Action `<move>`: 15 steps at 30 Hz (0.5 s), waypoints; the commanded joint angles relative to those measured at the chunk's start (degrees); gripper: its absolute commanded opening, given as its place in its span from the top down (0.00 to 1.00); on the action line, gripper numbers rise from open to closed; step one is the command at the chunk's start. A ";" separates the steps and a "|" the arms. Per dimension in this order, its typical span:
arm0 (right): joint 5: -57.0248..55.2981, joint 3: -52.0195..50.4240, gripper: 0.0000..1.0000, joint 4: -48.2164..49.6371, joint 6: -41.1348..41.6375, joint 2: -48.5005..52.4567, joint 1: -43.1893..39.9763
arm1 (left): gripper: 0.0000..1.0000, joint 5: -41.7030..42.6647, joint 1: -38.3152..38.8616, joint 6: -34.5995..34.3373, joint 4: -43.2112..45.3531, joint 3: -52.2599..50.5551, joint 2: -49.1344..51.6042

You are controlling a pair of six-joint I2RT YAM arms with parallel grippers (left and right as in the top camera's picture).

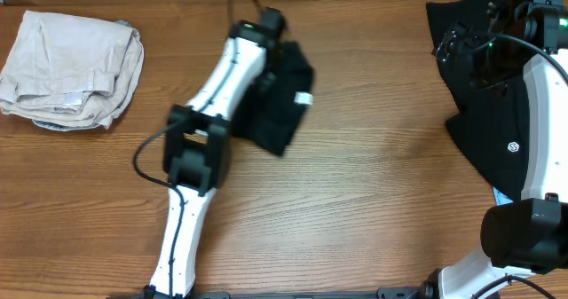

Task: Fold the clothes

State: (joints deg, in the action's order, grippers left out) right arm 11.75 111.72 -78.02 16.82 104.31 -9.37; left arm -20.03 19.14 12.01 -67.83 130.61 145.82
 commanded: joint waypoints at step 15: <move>-0.31 -0.39 0.01 -0.11 -0.35 -0.59 -0.02 | 0.15 11.78 1.79 -1.53 -20.09 31.74 1.27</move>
State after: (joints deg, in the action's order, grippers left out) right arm 11.75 111.70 -78.43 16.80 104.31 -9.37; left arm -17.34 17.74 10.50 -86.00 158.63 147.74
